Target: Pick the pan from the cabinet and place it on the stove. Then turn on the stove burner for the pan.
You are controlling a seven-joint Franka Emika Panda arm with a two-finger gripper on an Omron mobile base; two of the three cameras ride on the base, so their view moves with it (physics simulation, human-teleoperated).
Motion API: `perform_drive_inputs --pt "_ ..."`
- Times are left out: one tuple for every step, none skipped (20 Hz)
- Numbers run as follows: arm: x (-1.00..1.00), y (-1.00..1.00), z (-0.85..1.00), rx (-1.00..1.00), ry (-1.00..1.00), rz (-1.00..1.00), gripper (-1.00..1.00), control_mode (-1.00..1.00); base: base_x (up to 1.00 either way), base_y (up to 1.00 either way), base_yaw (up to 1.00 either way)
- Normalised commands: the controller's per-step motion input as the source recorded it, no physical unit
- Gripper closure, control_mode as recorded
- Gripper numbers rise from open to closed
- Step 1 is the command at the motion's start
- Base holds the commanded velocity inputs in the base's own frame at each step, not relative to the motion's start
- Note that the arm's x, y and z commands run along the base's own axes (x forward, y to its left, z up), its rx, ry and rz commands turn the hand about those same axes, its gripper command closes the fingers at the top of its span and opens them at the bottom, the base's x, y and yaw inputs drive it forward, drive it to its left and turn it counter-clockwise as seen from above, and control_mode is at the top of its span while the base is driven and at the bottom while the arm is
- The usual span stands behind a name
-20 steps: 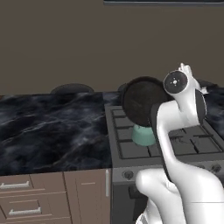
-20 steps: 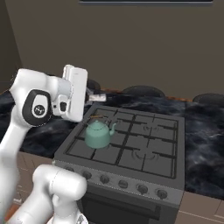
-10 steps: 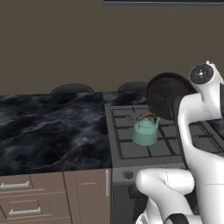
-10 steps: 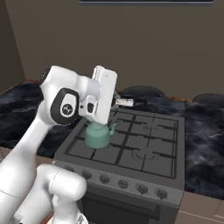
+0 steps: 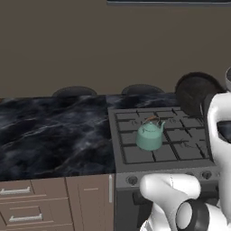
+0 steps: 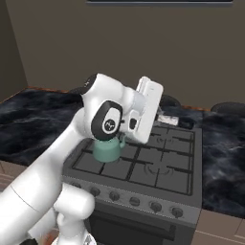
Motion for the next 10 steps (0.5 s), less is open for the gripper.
perform_drive_inputs --pt "0.0 -0.81 -0.11 0.09 0.0 -0.05 1.0 -1.0 0.0 0.0 0.0" --pt "0.0 -0.8 -0.16 0.07 0.0 -0.05 1.0 -1.0 0.0 0.0 0.0" --pt "0.0 -0.84 -0.17 0.06 0.0 -0.05 1.0 -1.0 0.0 0.0 0.0" --pt "0.0 -0.87 -0.15 0.06 0.0 -0.05 1.0 -1.0 0.0 0.0 0.0" --pt "0.0 -0.87 -0.17 0.07 0.01 -0.05 1.0 -1.0 0.0 0.0 0.0" --pt "0.0 -0.81 -0.17 0.08 0.01 -0.05 1.0 -1.0 0.0 0.0 0.0" --pt "0.0 -0.76 -0.2 0.06 0.02 -0.05 1.0 -1.0 0.0 0.0 0.0" --pt "0.0 -0.76 -0.23 0.06 0.01 -0.05 1.0 -1.0 0.0 0.0 0.0" --pt "0.0 -0.7 -0.25 0.03 0.0 -0.05 1.0 -1.0 0.0 0.0 0.0" --pt "0.0 -0.52 -0.19 0.0 0.0 -0.06 1.0 -1.0 0.0 0.0 0.0"
